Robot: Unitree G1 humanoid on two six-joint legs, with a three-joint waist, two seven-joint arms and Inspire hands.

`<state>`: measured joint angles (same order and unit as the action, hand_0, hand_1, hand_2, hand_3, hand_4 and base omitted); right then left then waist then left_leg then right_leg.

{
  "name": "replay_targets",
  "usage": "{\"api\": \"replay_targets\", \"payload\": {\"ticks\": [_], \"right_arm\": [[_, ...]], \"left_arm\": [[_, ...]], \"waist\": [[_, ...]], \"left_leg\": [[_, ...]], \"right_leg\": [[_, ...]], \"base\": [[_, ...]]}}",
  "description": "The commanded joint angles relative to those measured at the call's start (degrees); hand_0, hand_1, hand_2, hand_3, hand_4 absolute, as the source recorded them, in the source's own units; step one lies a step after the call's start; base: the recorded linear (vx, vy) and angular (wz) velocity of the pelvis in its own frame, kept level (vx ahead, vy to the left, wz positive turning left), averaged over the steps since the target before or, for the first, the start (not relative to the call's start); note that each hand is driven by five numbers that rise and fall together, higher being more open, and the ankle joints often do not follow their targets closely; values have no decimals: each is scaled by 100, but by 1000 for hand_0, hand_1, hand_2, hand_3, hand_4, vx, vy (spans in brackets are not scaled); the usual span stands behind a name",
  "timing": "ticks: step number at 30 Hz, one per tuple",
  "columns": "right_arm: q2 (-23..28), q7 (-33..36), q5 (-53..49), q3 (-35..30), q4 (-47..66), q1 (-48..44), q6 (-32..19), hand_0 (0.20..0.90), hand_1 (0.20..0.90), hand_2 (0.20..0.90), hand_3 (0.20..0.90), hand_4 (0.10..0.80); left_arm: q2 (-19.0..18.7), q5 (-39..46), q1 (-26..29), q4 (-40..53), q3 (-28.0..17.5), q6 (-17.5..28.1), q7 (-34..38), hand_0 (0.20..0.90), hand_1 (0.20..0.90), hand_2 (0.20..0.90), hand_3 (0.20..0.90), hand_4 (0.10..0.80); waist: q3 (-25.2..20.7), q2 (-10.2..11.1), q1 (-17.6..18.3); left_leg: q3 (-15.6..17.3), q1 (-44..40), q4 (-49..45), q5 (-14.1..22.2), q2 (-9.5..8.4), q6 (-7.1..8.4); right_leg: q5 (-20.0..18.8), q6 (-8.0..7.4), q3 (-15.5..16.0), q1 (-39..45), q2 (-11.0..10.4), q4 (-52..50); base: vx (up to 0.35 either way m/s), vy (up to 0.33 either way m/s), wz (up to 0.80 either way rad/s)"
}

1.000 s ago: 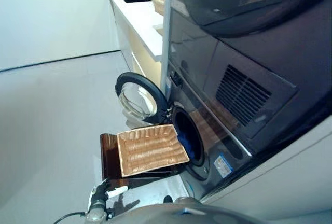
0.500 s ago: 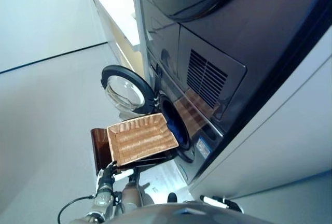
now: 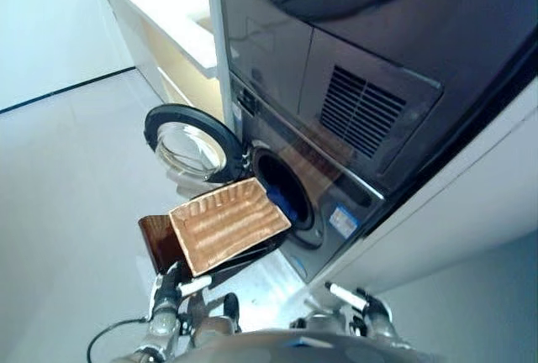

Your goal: Pick up the clothes and place them into the washing machine

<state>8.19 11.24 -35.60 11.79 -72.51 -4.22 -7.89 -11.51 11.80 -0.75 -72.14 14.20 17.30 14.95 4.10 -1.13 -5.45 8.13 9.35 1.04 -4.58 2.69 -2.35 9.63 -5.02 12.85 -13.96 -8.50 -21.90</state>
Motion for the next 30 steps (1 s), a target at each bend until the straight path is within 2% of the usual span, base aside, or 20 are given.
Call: {"api": "replay_targets", "payload": {"ticks": [1,2,4,5,6,7,8,9,13,18,27,30], "right_arm": [[-554,-150,-698,-86,879,-1307,-785,900,900,900,900,800],[-553,-152,-701,-87,877,-1306,-785,900,900,900,900,800],[-489,-27,-929,-93,940,-1725,-846,900,900,900,900,800],[-488,-26,-930,-97,937,-1733,-845,900,900,900,900,800],[-449,30,-1116,-124,905,-2084,-901,900,900,900,900,800],[-448,28,-1117,-127,901,-2091,-901,900,900,900,900,800],[-410,95,-1198,-175,877,-2413,-946,900,900,900,900,800],[-410,95,-1198,-176,875,-2414,-946,900,900,900,900,800],[-279,252,-1671,-420,703,-3335,-1104,900,900,900,900,800],[-106,409,-1886,-618,504,-3841,-1172,900,900,900,900,800],[-58,398,-2121,-762,457,-3929,-1237,900,900,900,900,800],[59,465,-2433,-992,473,-4155,-1386,900,900,900,900,800]], "left_arm": [[-282,-204,311,1114,360,490,238,900,900,900,900,800],[-282,-204,308,1120,362,487,240,900,900,900,900,800],[-248,-76,275,1564,486,593,274,900,900,900,900,800],[-248,-76,280,1567,486,591,274,900,900,900,900,800],[-335,-96,206,2257,595,685,285,900,900,900,900,800],[-337,-96,208,2263,594,680,286,900,900,900,900,800],[-482,-180,139,2827,610,757,324,900,900,900,900,800],[-483,-180,138,2829,610,756,324,900,900,900,900,800],[-754,-325,178,3855,607,904,469,900,900,900,900,800],[-833,-342,370,4327,621,930,556,900,900,900,900,800],[-789,-286,431,4366,633,902,549,900,900,900,900,800],[-828,-345,449,4494,711,917,567,900,900,900,900,800]], "waist": [[312,204,-193],[304,204,-187],[447,121,-274],[440,121,-268],[566,32,-355],[552,34,-352],[620,-30,-436],[616,-29,-436],[880,-217,-632],[986,-352,-738],[976,-424,-757],[1077,-572,-810]], "left_leg": [[-178,-297,-98,225,-8,365],[-185,-287,-99,222,-9,364],[-274,53,-89,163,-32,425],[-283,76,-101,164,-32,426],[-391,318,-205,149,-50,431],[-394,347,-206,132,-52,428],[-438,525,-255,102,-60,436],[-438,530,-257,103,-60,436],[-524,879,-393,95,-91,438],[-576,1079,-463,80,-125,454],[-595,1082,-455,121,-149,469],[-574,1226,-482,103,-171,478]], "right_leg": [[-1243,-273,-181,696,-346,1704],[-1248,-273,-172,694,-347,1712],[-1350,-317,124,527,-479,1806],[-1348,-316,132,512,-480,1800],[-1320,-309,169,391,-496,1763],[-1340,-306,172,370,-496,1774],[-1338,-317,214,246,-548,1753],[-1337,-317,214,241,-548,1751],[-1221,-327,196,-84,-644,1513],[-1186,-335,203,-229,-698,1421],[-1139,-342,169,-235,-734,1423],[-1130,-345,161,-392,-756,1390]], "base": [[9,-9,94],[-19,-7,93],[-140,-30,-3],[-188,-54,14],[-87,-21,68],[-121,-23,90],[-42,-1,52],[-69,1,13],[-64,30,3],[9,11,6],[47,7,2],[-2,5,-1]]}}
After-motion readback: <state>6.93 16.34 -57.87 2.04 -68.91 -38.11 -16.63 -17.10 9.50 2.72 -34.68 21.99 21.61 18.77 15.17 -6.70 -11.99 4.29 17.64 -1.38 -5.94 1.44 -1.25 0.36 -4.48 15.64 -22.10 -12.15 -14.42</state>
